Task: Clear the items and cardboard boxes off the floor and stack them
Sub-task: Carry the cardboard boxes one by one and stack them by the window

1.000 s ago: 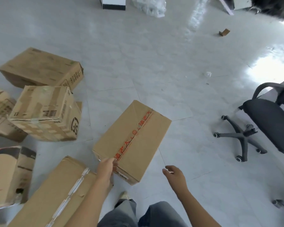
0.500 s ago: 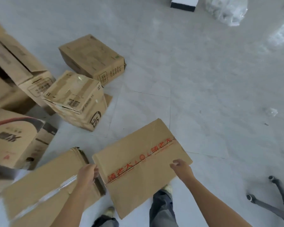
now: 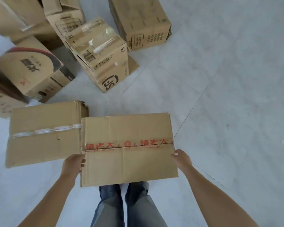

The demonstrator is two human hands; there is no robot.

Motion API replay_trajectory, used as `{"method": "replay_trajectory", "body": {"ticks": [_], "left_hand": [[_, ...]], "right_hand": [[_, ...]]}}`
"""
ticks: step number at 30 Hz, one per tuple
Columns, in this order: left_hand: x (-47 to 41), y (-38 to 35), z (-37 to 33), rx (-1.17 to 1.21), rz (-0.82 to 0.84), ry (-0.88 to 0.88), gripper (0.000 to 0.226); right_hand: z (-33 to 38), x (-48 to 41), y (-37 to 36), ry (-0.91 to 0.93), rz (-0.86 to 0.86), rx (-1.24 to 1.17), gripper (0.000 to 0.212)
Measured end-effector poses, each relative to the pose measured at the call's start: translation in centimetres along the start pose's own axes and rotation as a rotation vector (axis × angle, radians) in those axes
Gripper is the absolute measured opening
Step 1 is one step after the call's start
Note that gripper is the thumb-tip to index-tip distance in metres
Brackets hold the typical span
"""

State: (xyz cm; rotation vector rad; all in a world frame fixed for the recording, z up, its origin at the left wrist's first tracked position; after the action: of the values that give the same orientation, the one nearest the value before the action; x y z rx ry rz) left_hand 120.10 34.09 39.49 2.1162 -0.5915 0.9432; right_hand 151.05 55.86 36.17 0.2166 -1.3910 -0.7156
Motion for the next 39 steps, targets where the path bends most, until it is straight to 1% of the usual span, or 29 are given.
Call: {"method": "replay_trajectory", "body": {"ticks": [3,5,6,9,12,15,18,23,25,29,31,34,36,39], "left_hand": [[-1.3,-0.6,1.1,-0.034,-0.04,0.072,0.019],[-2.7,-1.3,2.6,-0.096,-0.061,0.114,0.011],[-3.5,-1.9,3.2,-0.12,-0.07,0.118,0.012],[-6.4,-3.7,4.2,-0.259,-0.126,0.092,0.032],[-9.1,-5.3,5.1,-0.351,-0.174,0.087,0.047],[-11.3,-5.8,6.1,-0.4,-0.221,0.107,0.052],[-13.2,-5.9,6.9,-0.447,-0.28,0.081,0.052],[-15.8,-5.5,8.5,-0.376,-0.28,0.149,0.054],[-16.4,-5.1,9.0,-0.362,-0.276,0.16,0.053],[-16.9,-4.5,9.3,-0.331,-0.321,0.133,0.048],[-17.1,-4.2,9.4,-0.26,-0.341,0.125,0.042],[-17.3,-3.7,9.5,-0.097,-0.324,0.145,0.027],[-17.3,-3.5,9.5,-0.015,-0.302,0.171,0.028],[-17.1,-3.3,9.5,-0.004,-0.266,0.192,0.031]], "right_hand": [[-0.1,-1.7,-0.3,0.035,0.02,0.062,0.042],[-0.3,-3.2,-0.7,0.045,0.019,0.083,0.044],[-0.5,-4.3,-1.0,0.048,0.006,0.087,0.046],[-0.8,-7.2,-2.1,0.055,-0.03,0.055,0.051],[-1.4,-10.0,-2.2,0.036,-0.085,-0.053,0.062],[-2.0,-12.8,-1.9,0.039,-0.099,-0.11,0.074],[-2.6,-14.6,-2.0,0.045,-0.098,-0.133,0.075],[-4.0,-16.0,-4.0,-0.034,-0.006,-0.219,0.071],[-4.2,-16.1,-4.6,-0.027,-0.05,-0.193,0.064],[-3.9,-15.9,-5.0,0.011,-0.156,-0.156,0.047],[-4.0,-15.9,-5.0,-0.002,-0.192,-0.171,0.045],[-3.5,-16.1,-4.7,-0.011,-0.222,-0.234,0.043],[-2.6,-16.1,-4.5,-0.002,-0.202,-0.281,0.042],[-1.6,-16.2,-4.7,-0.035,-0.203,-0.296,0.043]]}}
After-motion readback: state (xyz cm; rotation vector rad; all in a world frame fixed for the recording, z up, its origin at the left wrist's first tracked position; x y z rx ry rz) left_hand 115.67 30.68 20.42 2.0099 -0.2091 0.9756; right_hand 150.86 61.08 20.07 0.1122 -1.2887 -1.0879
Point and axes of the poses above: each hand's wrist, its own x-axis away from the middle knuckle, its own y-axis out of the back of the hand, z = x × y, the point moved 4 cm from there along -x, towards the middle knuckle, and after that the axes turned 1 degree about y, right-handed, at the moved point
